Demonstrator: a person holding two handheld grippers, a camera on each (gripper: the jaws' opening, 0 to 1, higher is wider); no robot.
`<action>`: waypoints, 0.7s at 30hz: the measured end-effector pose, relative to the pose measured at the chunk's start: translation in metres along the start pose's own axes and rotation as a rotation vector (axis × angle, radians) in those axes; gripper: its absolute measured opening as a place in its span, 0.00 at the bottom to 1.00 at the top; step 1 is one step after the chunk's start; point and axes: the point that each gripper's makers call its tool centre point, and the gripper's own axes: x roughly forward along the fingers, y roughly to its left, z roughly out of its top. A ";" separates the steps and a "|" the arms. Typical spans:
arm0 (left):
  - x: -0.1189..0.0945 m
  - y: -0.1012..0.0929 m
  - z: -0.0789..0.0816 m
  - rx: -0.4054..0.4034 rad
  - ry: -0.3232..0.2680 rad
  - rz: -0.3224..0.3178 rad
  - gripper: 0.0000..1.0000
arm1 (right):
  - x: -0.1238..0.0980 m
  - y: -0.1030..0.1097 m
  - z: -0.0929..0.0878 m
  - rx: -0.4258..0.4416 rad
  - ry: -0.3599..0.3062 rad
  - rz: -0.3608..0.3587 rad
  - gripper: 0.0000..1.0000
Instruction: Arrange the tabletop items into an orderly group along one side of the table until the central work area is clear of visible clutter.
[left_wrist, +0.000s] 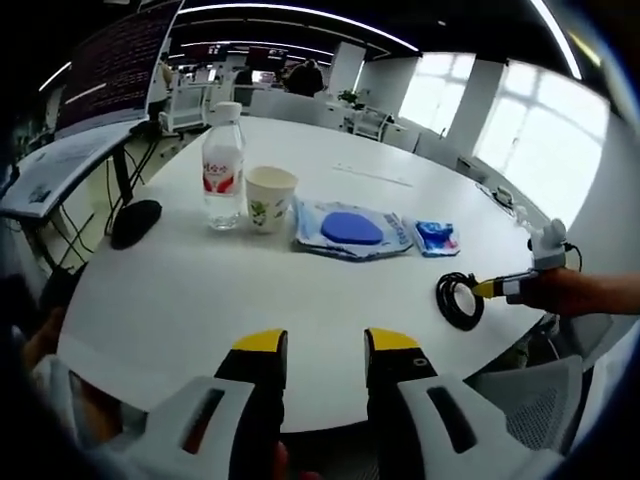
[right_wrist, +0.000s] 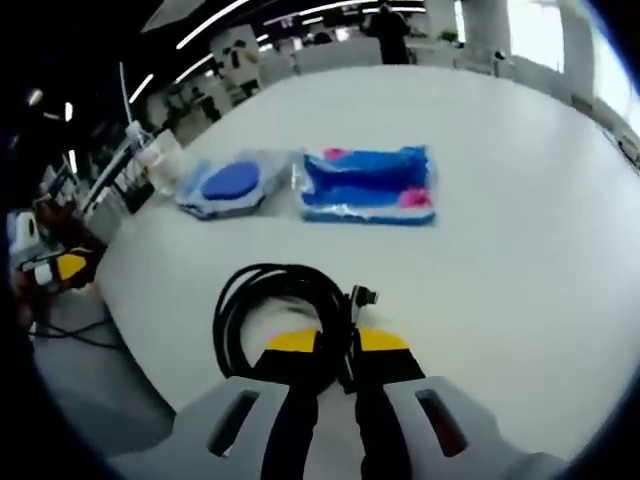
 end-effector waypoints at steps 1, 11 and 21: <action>0.000 0.000 0.000 -0.001 0.001 0.001 0.29 | 0.001 0.001 0.003 -0.008 -0.001 0.004 0.10; -0.003 0.006 -0.001 -0.014 -0.003 0.011 0.29 | 0.025 0.019 0.030 -0.351 0.096 0.117 0.10; -0.008 0.010 -0.005 -0.026 -0.001 0.021 0.29 | 0.044 0.034 0.043 -0.686 0.200 0.218 0.09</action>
